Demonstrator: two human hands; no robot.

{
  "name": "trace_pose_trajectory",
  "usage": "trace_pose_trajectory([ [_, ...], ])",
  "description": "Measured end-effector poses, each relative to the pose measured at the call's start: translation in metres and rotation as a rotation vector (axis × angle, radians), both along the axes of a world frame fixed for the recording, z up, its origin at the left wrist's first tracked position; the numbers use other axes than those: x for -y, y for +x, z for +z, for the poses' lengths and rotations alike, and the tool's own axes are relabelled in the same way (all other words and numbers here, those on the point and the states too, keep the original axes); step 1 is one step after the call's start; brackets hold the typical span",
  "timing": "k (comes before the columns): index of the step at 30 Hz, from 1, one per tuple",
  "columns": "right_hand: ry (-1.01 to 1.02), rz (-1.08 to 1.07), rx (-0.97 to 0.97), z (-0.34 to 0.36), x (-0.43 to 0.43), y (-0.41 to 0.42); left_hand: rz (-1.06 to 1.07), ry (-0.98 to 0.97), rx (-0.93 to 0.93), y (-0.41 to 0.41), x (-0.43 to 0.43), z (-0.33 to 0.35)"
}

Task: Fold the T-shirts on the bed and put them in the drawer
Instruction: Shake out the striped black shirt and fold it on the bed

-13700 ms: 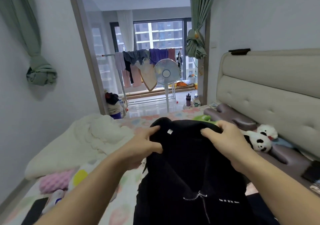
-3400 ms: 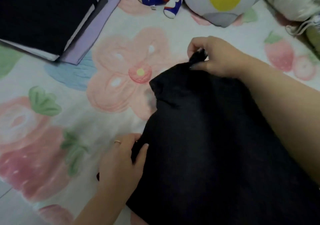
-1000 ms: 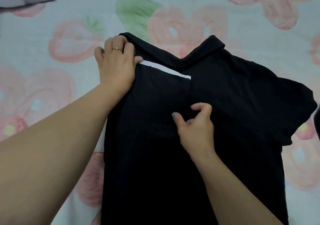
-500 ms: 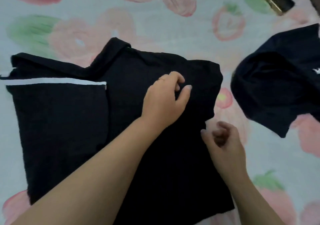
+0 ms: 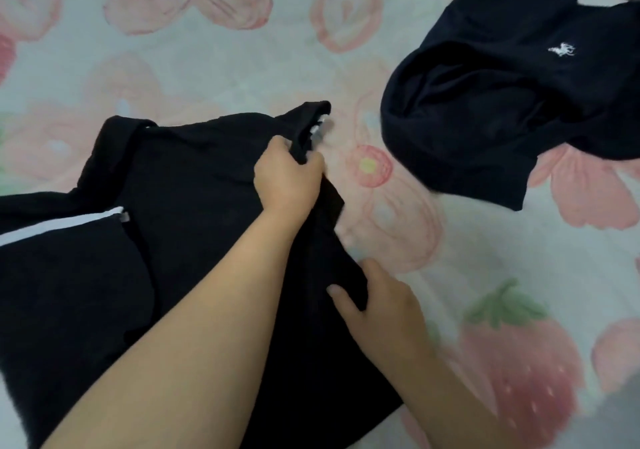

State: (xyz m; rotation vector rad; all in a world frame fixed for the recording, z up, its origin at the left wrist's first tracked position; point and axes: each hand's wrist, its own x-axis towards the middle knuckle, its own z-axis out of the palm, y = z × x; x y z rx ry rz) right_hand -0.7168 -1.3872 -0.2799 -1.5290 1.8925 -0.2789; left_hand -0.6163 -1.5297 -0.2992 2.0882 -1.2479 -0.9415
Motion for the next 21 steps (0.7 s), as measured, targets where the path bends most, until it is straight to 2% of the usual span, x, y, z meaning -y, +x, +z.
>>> trace_pose_trajectory([
  [2,-0.048,0.058,-0.088,0.015,-0.015,-0.001,0.221,-0.049,-0.446,0.029,-0.005,0.015],
  [3,-0.091,0.063,-0.113,0.021,-0.026,0.0,0.301,-0.072,-0.602,0.047,-0.01,0.023],
  [5,-0.242,0.061,-0.194,0.032,-0.048,0.014,0.355,-0.09,-0.731,0.085,-0.023,0.036],
  [8,-0.34,0.152,-0.21,0.036,-0.08,0.046,0.407,-0.054,-0.725,0.139,-0.047,0.05],
  [12,-0.194,0.443,-0.142,0.029,-0.123,0.093,0.545,0.044,-0.635,0.187,-0.071,0.045],
  [15,-0.089,0.518,-0.17,0.023,-0.13,0.095,0.505,-0.012,-0.602,0.192,-0.084,0.035],
  [19,0.047,0.619,-0.209,0.027,-0.133,0.096,0.423,-0.128,-0.391,0.192,-0.088,0.029],
  [21,0.01,0.712,-0.146,0.033,-0.133,0.092,0.393,-0.137,-0.299,0.193,-0.088,0.032],
])
